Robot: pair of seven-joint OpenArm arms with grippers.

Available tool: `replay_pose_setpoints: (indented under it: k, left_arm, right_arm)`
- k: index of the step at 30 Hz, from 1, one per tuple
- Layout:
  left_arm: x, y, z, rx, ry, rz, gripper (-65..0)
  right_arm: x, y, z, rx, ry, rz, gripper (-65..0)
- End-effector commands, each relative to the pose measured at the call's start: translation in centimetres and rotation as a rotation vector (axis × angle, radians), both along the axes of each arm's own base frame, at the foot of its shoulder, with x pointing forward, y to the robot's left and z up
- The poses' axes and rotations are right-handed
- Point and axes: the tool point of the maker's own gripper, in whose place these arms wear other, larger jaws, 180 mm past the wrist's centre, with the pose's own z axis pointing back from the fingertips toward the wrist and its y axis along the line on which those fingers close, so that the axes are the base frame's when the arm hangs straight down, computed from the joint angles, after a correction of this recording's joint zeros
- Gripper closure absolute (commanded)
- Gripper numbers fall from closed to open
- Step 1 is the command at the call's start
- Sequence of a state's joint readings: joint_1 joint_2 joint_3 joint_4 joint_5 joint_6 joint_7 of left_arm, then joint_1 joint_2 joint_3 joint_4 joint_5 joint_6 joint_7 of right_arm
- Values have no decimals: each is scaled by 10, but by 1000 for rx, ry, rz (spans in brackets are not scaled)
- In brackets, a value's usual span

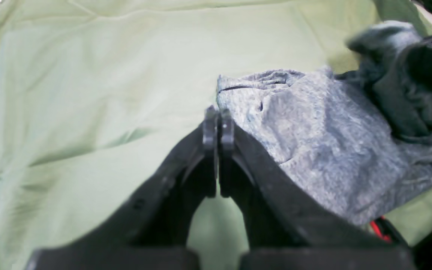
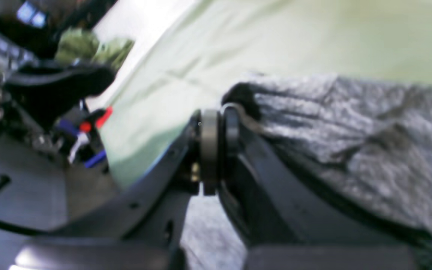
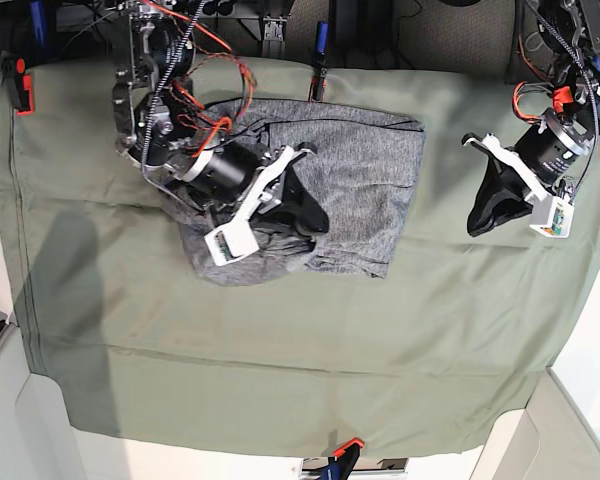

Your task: Fold the T-shirt properly

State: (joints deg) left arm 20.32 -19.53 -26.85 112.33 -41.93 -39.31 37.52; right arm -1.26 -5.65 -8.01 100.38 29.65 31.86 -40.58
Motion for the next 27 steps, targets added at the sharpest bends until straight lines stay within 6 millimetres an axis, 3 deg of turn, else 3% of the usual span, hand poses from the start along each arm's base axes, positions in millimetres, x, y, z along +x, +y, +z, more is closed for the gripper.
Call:
replay_pose_setpoints:
  k: [1, 6, 9, 12, 15, 17, 19, 22, 27]
  left_arm:
    - [3, 0, 15, 4, -49, -21, 0]
    - [3, 7, 18, 4, -56, 0, 0]
    - [2, 10, 20, -3, -55, 7, 0]
    - [1, 9, 19, -15, -47, 5, 0]
    - [1, 8, 20, -21, -50, 3, 0]
    - [1, 8, 20, -21, -50, 3, 0]
    - [1, 9, 18, -16, -40, 3, 0]
    - [-1, 9, 14, -7, -19, 2, 0]
    - [-5, 10, 9, -3, 2, 0, 0]
  right_arm:
    - [6, 16, 28, 67, -74, 14, 0]
    - [-2, 67, 45, 42, -147, 146, 0]
    - [-7, 85, 38, 4, -151, 215, 0]
    - [-10, 91, 25, -13, -119, 239, 0]
    - [-11, 92, 19, -19, -103, 241, -196]
    - [-11, 92, 22, -5, -103, 242, -293]
    - [-9, 89, 27, -11, -123, 235, -328]
    - [4, 71, 43, -15, -167, 177, -328]
    - [31, 13, 57, -95, -188, 44, -328]
